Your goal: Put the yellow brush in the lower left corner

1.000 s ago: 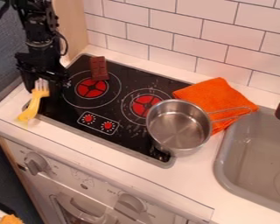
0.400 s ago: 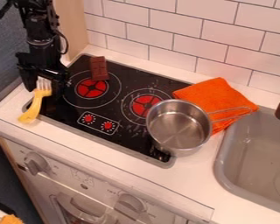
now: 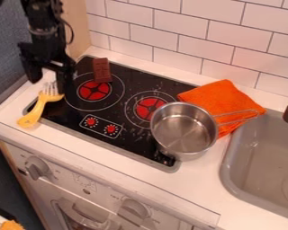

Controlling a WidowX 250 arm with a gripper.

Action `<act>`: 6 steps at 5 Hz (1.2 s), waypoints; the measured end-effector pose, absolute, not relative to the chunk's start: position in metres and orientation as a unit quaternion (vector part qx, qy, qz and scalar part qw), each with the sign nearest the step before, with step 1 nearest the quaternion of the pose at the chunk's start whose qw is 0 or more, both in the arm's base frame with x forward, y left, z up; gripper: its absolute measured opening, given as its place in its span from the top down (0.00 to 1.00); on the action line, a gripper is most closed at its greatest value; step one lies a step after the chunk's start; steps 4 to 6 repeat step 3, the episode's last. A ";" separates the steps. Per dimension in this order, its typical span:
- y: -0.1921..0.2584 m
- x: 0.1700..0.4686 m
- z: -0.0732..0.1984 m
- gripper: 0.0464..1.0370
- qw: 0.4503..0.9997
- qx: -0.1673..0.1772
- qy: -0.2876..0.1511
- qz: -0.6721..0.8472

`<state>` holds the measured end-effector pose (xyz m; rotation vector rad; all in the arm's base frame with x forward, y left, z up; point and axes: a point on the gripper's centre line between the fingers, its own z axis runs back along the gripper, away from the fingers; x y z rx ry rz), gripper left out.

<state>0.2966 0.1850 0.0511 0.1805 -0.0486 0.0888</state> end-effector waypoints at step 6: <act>0.170 0.291 0.110 0.04 0.990 0.101 -0.094 0.039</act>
